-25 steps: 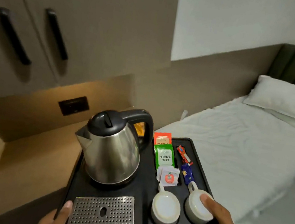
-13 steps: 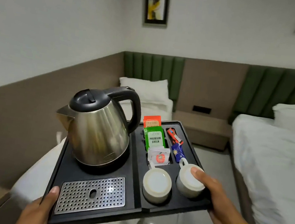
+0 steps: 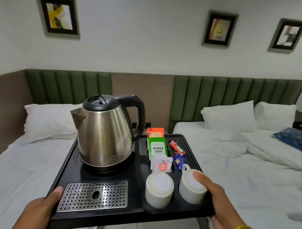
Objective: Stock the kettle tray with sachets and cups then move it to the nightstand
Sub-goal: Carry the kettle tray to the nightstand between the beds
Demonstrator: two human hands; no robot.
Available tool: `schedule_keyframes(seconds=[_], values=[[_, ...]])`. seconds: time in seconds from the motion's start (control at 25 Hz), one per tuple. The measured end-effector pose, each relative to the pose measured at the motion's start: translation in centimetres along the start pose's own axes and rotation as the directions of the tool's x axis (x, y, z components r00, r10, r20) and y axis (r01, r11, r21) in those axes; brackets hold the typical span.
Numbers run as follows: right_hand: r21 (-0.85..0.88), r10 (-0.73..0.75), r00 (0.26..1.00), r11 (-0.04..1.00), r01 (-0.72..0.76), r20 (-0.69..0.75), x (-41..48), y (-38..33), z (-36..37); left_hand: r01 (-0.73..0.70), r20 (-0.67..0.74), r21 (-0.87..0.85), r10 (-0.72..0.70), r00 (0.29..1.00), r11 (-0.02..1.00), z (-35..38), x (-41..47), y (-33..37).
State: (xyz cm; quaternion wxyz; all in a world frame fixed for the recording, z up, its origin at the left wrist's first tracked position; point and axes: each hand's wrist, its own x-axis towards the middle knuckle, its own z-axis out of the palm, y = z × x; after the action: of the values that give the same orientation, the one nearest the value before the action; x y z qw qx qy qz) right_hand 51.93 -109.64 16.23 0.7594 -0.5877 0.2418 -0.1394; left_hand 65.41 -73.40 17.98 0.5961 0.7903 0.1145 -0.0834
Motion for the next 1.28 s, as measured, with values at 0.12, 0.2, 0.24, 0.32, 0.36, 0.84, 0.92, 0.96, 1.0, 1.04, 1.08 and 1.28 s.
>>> schedule_keyframes(seconds=[0.12,0.2,0.24,0.32,0.36,0.84,0.92,0.96,1.0,1.04,1.08,1.28], values=[[0.021,0.008,0.998,1.000,-0.006,-0.068,9.8,-1.1,1.1,-0.167,0.171,0.155,0.141,0.975,0.974,4.4,10.5,4.3],[0.046,0.002,0.995,0.999,0.002,-0.095,15.3,-2.4,2.0,-0.189,0.169,0.197,0.156,0.973,0.962,7.4,17.5,6.4],[0.054,0.016,0.995,0.998,-0.011,-0.094,19.1,-3.2,2.7,-0.164,0.174,0.193,0.130,0.976,0.968,9.1,21.6,7.9],[0.075,0.021,0.993,0.997,-0.012,-0.117,24.5,-4.7,3.7,-0.060,0.145,0.077,0.048,0.988,0.995,11.4,28.0,9.7],[0.088,0.015,0.992,0.996,-0.003,-0.129,27.5,-5.4,4.2,-0.018,0.155,0.013,0.016,0.988,1.000,12.9,30.5,11.2],[0.058,-0.101,0.988,0.992,0.109,-0.120,74.4,3.0,4.9,-0.046,0.070,-0.155,0.057,0.996,0.987,37.0,65.6,11.7],[0.043,-0.099,0.989,0.994,0.104,-0.107,85.0,9.0,4.5,-0.085,0.029,-0.155,0.091,0.995,0.984,42.4,74.2,7.6],[0.052,-0.098,0.991,0.993,0.103,-0.090,90.0,12.0,4.4,-0.107,0.028,-0.170,0.113,0.993,0.980,45.1,78.6,5.7],[0.060,-0.093,0.992,0.993,0.098,-0.083,94.8,14.7,4.1,-0.112,0.028,-0.170,0.118,0.993,0.979,47.7,83.0,3.9],[0.060,-0.089,0.992,0.994,0.095,-0.089,99.5,17.3,4.0,-0.090,0.020,-0.172,0.094,0.995,0.981,50.1,87.3,1.9],[0.070,-0.085,0.992,0.993,0.092,-0.089,103.6,19.9,3.9,-0.069,0.028,-0.179,0.075,0.997,0.981,52.3,91.0,-0.1],[0.087,-0.062,0.989,0.993,0.074,-0.134,119.7,32.0,4.1,-0.025,0.022,-0.186,0.029,0.999,0.982,60.6,106.2,-8.2]])
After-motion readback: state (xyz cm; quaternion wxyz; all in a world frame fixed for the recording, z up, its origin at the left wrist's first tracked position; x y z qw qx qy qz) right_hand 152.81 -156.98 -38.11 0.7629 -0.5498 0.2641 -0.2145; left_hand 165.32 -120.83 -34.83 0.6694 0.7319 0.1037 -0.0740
